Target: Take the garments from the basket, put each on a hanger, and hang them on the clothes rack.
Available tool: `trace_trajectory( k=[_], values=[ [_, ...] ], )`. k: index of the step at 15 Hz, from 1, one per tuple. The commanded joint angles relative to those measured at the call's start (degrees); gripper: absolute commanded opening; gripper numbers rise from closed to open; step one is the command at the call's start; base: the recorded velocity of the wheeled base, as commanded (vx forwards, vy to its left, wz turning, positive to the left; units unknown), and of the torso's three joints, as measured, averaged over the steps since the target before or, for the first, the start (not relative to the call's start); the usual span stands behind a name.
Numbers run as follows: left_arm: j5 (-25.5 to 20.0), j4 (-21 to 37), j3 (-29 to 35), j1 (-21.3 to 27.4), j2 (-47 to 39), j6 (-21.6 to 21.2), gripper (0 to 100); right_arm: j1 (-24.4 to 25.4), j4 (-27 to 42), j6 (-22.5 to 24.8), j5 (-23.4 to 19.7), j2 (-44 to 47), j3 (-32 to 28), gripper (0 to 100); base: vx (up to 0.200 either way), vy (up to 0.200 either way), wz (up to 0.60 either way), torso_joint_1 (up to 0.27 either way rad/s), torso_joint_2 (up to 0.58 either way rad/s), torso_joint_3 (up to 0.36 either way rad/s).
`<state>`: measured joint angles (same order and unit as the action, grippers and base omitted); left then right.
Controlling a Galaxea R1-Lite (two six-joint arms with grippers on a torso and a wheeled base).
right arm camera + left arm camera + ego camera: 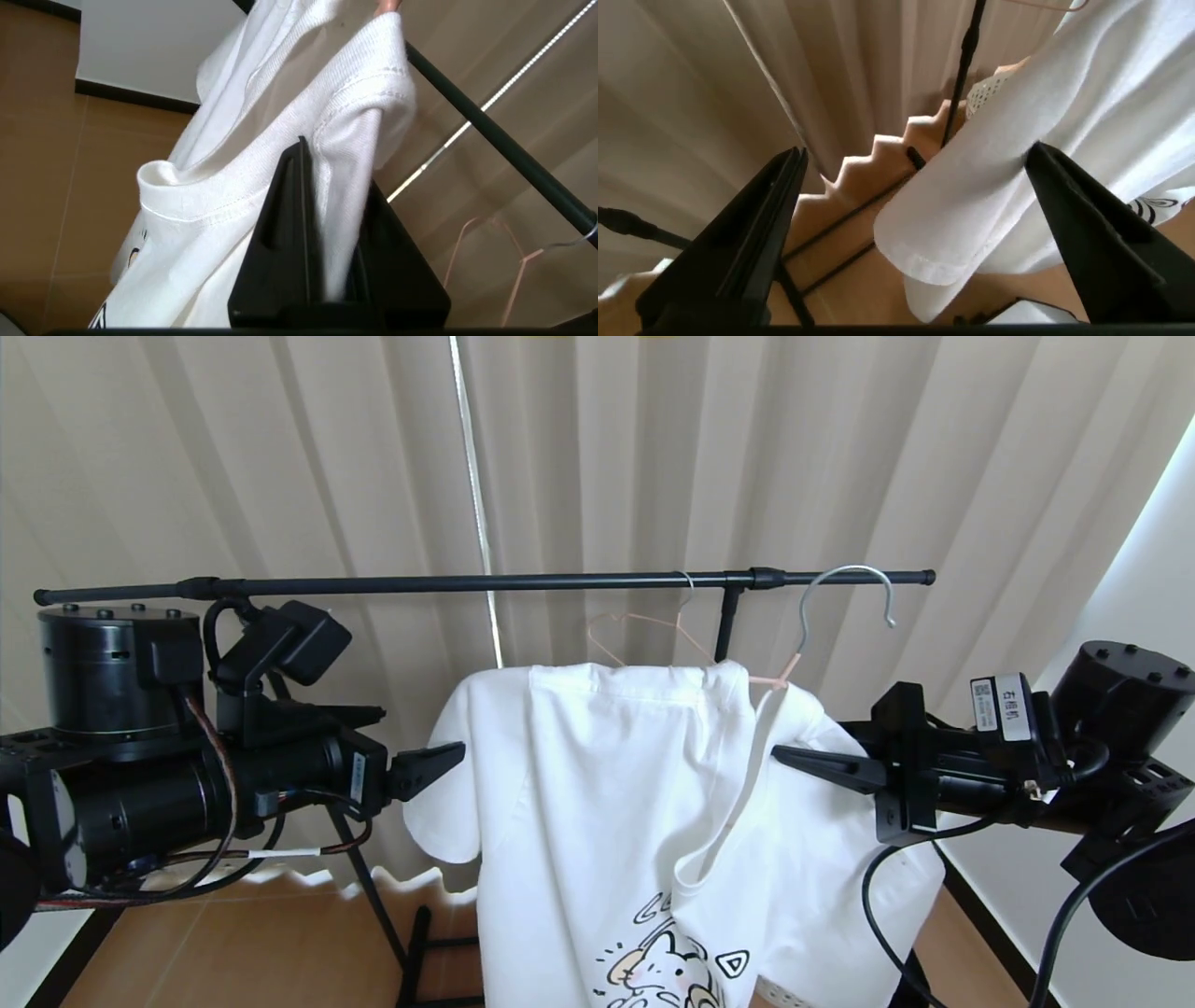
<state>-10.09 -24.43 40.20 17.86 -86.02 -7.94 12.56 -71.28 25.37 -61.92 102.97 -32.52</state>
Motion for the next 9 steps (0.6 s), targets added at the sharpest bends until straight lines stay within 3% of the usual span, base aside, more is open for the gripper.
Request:
trace_trajectory(
  k=[1, 5, 6, 9],
  values=[
    [-0.01, -1.15, -0.04, 0.07, -2.31, 0.03, 100, -0.08, 0.00, 0.03, -0.22, -0.76, 0.36, 0, 0.000, 0.000, 0.00, 0.000, 0.00, 0.000],
    [-1.16, -2.03, -0.13, 0.16, -3.63, 0.29, 100, -0.08, 0.00, 0.03, -0.22, -0.85, 0.44, 0, 0.000, 0.000, 0.00, 0.000, 0.00, 0.000],
    [-1.16, -2.03, -0.04, 0.16, -3.63, 0.38, 0, -0.08, 0.00, 0.03, -0.22, -1.02, 0.62, 0, 0.000, 0.000, 0.00, 0.000, 0.00, 0.000],
    [-1.24, -2.03, -0.13, 1.21, -3.72, 1.34, 0, 0.01, 0.00, 0.03, -0.22, -1.20, 0.62, 0, 0.000, 0.000, 0.00, 0.000, 0.00, 0.000]
  ],
)
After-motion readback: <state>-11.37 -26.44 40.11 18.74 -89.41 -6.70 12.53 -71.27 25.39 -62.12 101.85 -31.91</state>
